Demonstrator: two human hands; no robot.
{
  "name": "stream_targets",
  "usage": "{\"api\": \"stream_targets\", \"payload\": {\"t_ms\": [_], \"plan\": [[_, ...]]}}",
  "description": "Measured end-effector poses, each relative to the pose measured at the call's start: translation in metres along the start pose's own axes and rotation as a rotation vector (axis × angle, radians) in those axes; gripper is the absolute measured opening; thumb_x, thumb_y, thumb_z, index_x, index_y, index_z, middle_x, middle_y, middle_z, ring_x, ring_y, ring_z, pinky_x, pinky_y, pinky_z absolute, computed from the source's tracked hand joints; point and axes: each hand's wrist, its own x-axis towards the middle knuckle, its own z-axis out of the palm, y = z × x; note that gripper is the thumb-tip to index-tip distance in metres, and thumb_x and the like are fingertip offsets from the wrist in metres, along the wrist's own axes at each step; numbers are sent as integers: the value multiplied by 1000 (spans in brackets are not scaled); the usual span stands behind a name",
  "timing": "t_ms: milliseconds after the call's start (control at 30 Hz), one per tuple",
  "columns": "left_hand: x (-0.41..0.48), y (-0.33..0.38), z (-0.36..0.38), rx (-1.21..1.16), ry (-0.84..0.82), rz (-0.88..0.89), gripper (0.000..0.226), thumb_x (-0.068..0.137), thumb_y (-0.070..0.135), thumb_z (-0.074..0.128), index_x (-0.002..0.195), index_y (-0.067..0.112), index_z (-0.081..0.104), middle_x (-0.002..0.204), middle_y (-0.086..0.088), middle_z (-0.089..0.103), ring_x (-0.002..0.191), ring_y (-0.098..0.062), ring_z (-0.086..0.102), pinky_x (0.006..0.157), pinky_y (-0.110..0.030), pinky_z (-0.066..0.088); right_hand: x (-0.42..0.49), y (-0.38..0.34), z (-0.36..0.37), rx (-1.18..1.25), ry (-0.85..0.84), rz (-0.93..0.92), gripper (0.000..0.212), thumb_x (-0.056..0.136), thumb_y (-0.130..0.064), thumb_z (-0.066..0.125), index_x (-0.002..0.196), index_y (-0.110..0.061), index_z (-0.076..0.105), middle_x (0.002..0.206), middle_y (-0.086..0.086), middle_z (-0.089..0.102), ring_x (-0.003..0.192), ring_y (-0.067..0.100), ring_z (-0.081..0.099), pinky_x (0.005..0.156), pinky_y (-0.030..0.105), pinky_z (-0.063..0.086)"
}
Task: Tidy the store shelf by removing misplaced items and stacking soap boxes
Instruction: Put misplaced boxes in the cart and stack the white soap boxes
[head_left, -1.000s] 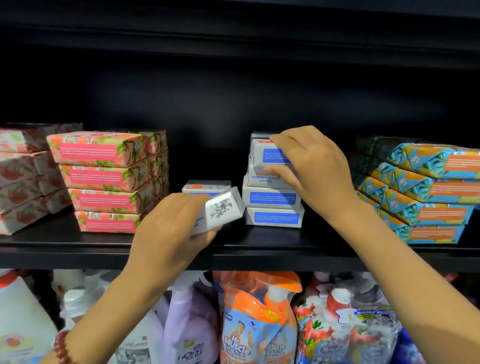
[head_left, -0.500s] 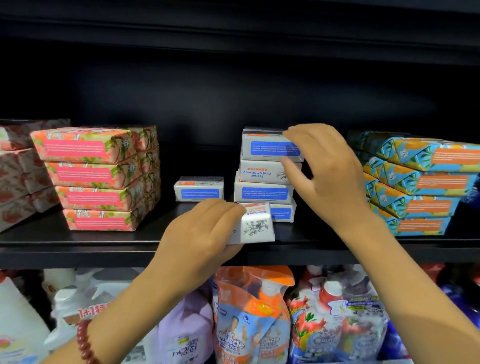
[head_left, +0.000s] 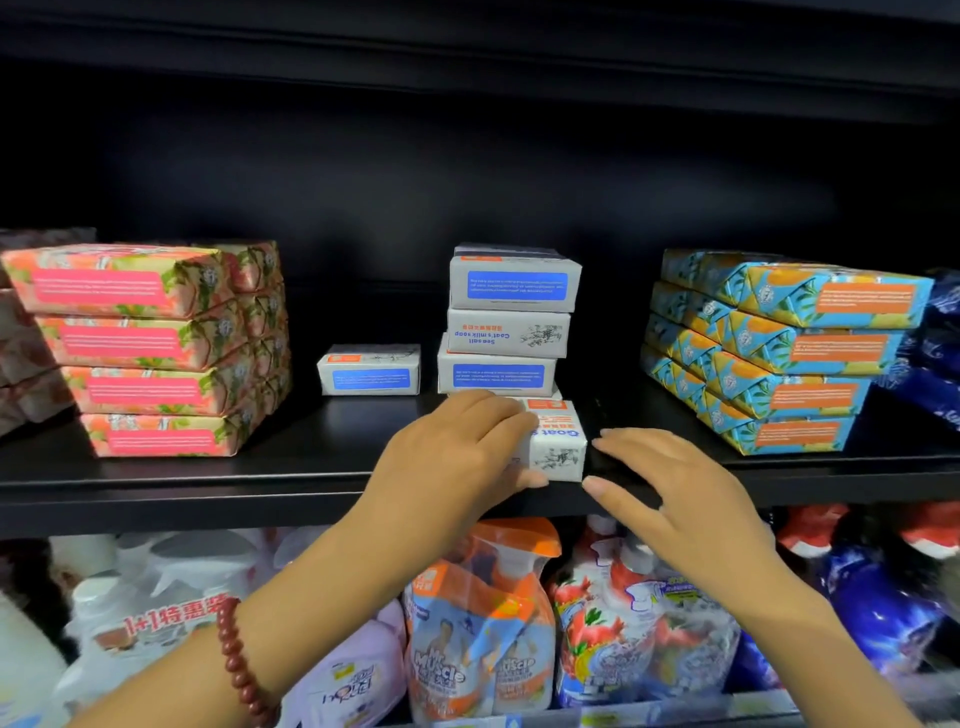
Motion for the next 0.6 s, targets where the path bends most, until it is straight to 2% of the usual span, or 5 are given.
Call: {"api": "stream_targets", "payload": {"t_ms": [200,300,500,600], "plan": [[1,5,0,-60,-29,-82,41,81,37,50,101,8,71,100,-5,71,89,-26,67,63,-34,57,-4,0,1,-78,18,-35,66,80,-67,37,119,-22,64,122,-6,63,114,15,57,87,24,38],[3,5,0,-59,-39,-111,38,79,37,57,100,9,72,99,-4,72,90,-24,68,65,-33,58,-4,-1,0,-83,14,-35,65,80,-66,38,118,-20,65,120,-5,64,112,16,59,87,24,38],[7,5,4,-49,-63,-207,36,69,29,69,99,9,73,98,-4,73,89,-24,69,67,-34,56,-3,-1,-4,-51,-54,-27,74,76,-71,36,127,-22,58,132,-7,56,124,12,48,95,21,31],[11,6,4,-63,-62,-274,37,75,27,77,107,12,70,108,-2,71,100,-26,66,76,-35,54,-3,-2,-4,-51,-57,-24,76,76,-71,30,128,-23,58,133,-8,55,125,11,47,96,20,29]]}}
